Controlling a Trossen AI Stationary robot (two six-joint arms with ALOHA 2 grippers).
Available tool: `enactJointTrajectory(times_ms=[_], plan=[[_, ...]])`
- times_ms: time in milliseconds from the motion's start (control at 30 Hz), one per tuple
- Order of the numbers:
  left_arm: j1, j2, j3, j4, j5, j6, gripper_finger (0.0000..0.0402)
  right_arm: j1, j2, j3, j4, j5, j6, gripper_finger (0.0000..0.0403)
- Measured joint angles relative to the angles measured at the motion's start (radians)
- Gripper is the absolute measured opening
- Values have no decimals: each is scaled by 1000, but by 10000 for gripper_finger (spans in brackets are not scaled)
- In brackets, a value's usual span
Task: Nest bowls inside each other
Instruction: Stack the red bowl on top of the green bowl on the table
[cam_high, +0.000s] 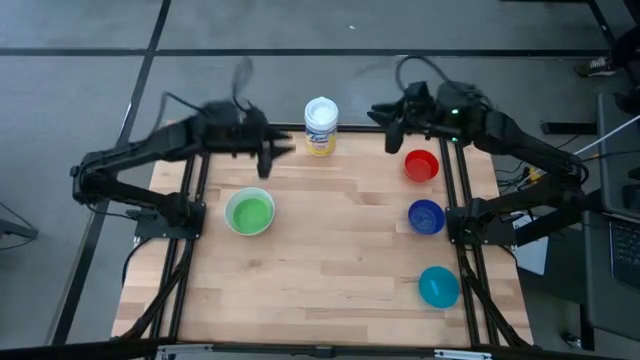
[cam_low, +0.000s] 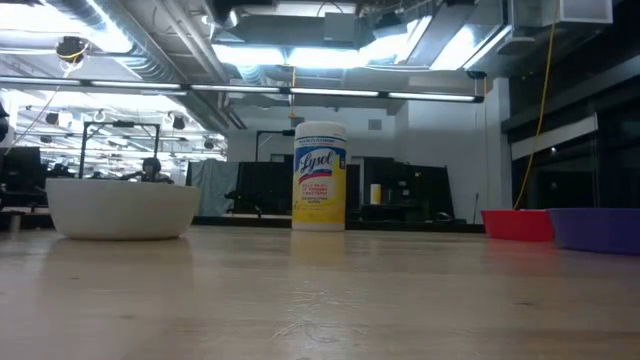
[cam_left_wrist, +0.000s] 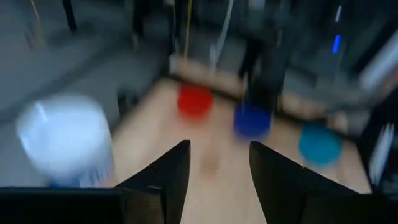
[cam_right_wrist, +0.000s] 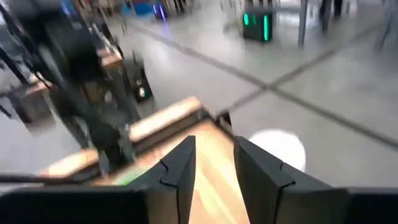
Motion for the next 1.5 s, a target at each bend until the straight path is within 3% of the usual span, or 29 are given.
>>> enactJointTrajectory(times_ms=[300,533,1000,1167,1500], plan=[[121,0,176,132,60,53,161,15,118,0,-101,-101,44,121],[160,-13,205,125,83,70,161,15,227,0,-335,-102,76,143],[173,-18,205,30,53,78,161,-68,287,-4,-800,83,147,136],[201,-18,205,26,81,103,161,-126,279,-114,-767,56,204,128],[325,-18,204,26,305,71,161,-184,279,-401,-610,-65,337,150]])
